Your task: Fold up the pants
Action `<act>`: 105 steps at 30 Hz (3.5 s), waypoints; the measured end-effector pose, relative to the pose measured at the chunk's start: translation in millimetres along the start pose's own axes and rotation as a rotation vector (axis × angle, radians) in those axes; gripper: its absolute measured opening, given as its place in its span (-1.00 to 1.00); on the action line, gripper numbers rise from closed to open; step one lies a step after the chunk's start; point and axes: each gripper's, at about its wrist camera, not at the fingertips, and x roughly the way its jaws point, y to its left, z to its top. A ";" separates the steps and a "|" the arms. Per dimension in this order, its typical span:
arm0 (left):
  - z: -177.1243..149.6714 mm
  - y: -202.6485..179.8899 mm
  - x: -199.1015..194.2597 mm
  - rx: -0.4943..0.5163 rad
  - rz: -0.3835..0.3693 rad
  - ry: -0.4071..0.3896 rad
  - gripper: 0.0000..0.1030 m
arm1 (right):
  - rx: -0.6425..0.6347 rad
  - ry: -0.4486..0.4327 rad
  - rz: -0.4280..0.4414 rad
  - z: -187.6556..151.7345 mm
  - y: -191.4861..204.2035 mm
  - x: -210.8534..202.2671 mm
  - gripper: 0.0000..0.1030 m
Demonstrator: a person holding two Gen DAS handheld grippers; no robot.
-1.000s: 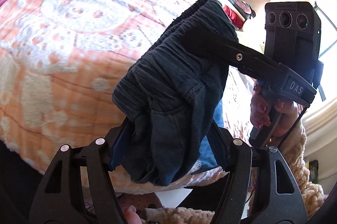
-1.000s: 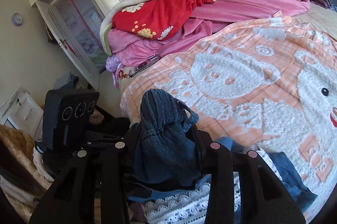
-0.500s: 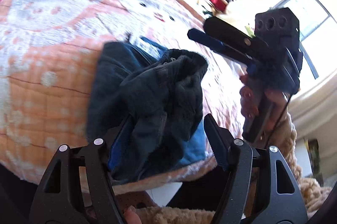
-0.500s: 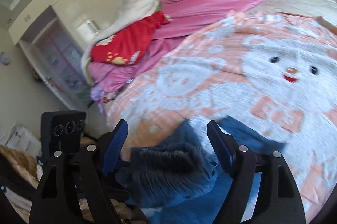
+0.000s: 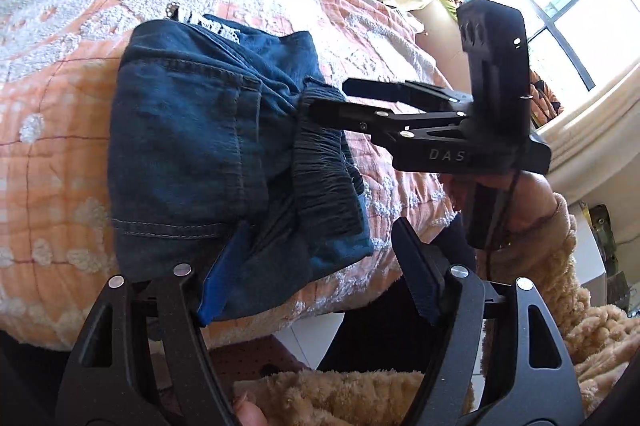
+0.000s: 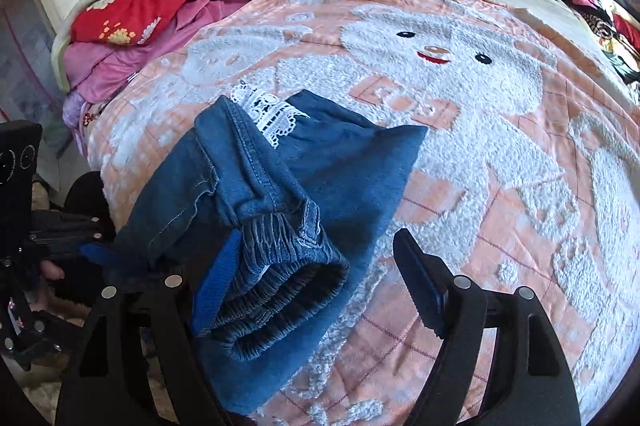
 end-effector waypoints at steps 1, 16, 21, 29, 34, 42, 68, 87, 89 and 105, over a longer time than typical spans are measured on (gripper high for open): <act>-0.1 -1.1 -1.7 0.002 0.005 -0.004 0.27 | 0.019 -0.003 0.009 -0.9 -2.9 -0.1 0.48; 14.7 -4.6 -26.6 0.037 0.074 -0.066 0.37 | 0.067 -0.097 -0.015 5.1 2.6 -33.8 0.51; 18.2 -2.5 -31.3 0.059 0.117 -0.076 0.41 | 0.075 -0.147 -0.038 1.9 5.2 -51.2 0.65; 27.8 5.1 -37.5 0.078 0.179 -0.100 0.49 | 0.089 -0.200 -0.058 -10.8 18.1 -73.8 0.75; 33.8 9.2 -40.5 0.080 0.198 -0.113 0.55 | 0.089 -0.223 -0.070 -18.2 29.7 -83.6 0.82; 43.6 18.2 -47.9 0.073 0.215 -0.141 0.75 | 0.091 -0.239 -0.091 -26.4 41.7 -89.1 0.83; 75.1 74.2 -7.0 -0.023 0.274 -0.066 0.38 | 0.102 -0.148 0.019 -55.8 76.2 -50.9 0.84; 85.2 93.9 16.2 -0.038 0.298 -0.080 -0.19 | 0.160 -0.061 0.007 -54.2 68.7 -1.2 -0.04; 85.3 94.2 14.9 -0.041 0.296 -0.081 -0.13 | 0.168 -0.067 0.005 -56.7 67.1 -4.8 -0.04; 81.5 72.1 -9.6 -0.023 0.308 -0.124 0.02 | 0.201 -0.169 -0.079 -61.1 59.6 -52.2 0.43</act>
